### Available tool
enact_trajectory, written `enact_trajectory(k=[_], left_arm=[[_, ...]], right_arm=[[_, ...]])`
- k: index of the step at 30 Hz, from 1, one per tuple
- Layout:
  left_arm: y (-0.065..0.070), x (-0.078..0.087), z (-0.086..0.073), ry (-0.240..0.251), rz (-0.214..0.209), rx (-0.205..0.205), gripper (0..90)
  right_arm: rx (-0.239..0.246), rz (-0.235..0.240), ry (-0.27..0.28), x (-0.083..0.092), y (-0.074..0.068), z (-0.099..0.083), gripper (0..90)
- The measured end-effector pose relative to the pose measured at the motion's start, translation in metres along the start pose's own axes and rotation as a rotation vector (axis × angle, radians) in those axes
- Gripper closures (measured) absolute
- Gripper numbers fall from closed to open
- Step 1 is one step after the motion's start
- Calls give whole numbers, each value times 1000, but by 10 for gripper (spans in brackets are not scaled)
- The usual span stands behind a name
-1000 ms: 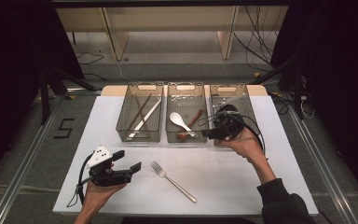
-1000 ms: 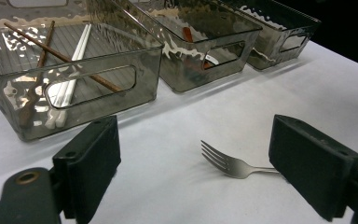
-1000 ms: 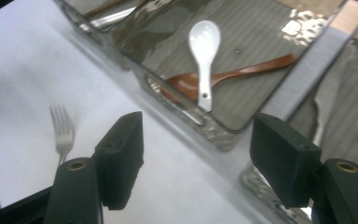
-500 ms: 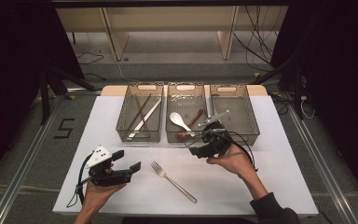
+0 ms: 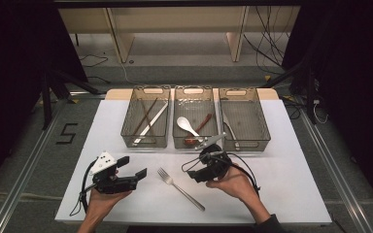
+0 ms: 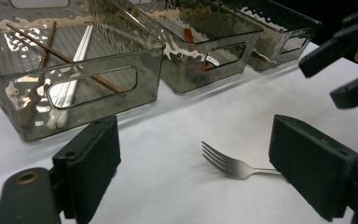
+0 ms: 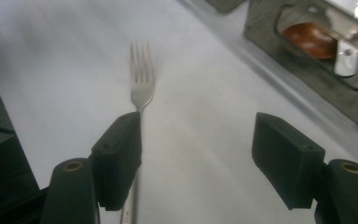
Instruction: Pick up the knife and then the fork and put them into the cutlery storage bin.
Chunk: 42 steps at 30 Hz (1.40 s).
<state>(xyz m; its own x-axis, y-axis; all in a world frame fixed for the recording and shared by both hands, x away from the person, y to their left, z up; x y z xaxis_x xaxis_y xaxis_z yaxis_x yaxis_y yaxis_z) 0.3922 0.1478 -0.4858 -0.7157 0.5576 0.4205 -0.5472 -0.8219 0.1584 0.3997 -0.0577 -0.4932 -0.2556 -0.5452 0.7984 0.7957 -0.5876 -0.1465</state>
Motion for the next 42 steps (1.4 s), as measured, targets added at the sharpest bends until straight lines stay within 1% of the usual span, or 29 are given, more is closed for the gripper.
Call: enact_trajectory(k=[1, 2, 4, 6, 8, 9, 11, 12, 15, 17, 19, 23, 24, 29, 30, 31, 33, 36, 37, 39, 42], left_arm=[[0, 0, 0, 1, 0, 0, 161], [0, 0, 0, 0, 0, 0, 160], [0, 0, 0, 0, 0, -1, 160], [0, 0, 0, 1, -1, -1, 161], [0, 1, 0, -1, -1, -4, 161], [0, 1, 0, -1, -1, -4, 160], [0, 1, 0, 0, -1, -2, 159], [0, 1, 0, 0, 1, -2, 159], [0, 1, 0, 1, 1, -4, 159], [0, 1, 0, 0, 0, -4, 159], [0, 1, 0, -3, 0, -7, 159], [0, 1, 0, -1, 1, -4, 159], [0, 1, 0, 0, 1, -3, 159], [0, 1, 0, 0, 1, -2, 159], [0, 1, 0, 0, 2, -3, 159], [0, 1, 0, 0, 2, -3, 159], [0, 1, 0, 0, 1, -2, 159], [0, 1, 0, 0, 1, -2, 159], [0, 1, 0, 0, 1, -2, 159], [0, 1, 0, 0, 1, -2, 159], [0, 1, 0, 0, 2, -1, 159]], right_arm=[[13, 2, -12, -2, -2, -2, 341], [14, 0, -21, -5, -5, -4, 343], [30, -10, -43, -8, -10, -6, 343], [39, 5, -54, -12, -15, -7, 343], [59, 1, -59, -15, -18, -8, 348], [56, -1, -64, -17, -20, -9, 350], [69, 3, -72, -21, -22, -11, 351], [65, 1, -80, -23, -24, -13, 354], [76, 14, -99, -29, -28, -16, 373], [84, 12, -116, -33, -31, -19, 391], [92, 2, -133, -36, -32, -21, 410], [98, 8, -164, -45, -34, -27, 461], [99, 3, -169, -47, -34, -28, 480], [112, 10, -194, -53, -37, -31, 549], [118, 9, -198, -54, -37, -32, 556], [111, 12, -202, -55, -39, -32, 563], [122, 15, -209, -57, -39, -32, 584], [137, 0, -224, -60, -38, -33, 619], [134, 1, -231, -60, -38, -34, 635], [150, -7, -243, -62, -37, -36, 651], [159, -13, -251, -61, -36, -36, 704]])
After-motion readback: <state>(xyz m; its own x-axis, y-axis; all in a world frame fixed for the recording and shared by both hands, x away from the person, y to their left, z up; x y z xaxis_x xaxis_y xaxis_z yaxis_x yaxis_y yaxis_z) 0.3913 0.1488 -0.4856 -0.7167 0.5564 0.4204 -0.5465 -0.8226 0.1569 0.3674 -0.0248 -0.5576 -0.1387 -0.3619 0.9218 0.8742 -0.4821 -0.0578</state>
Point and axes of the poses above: each handheld gripper's, and its own axes: x roughly backward along the jaws, z roughly out of its top, y roughly to its right, the point moved 10 cm from there along -x, roughly forward along the jaws, and after that the axes turned 3 degrees about z, right-handed, at the moved point
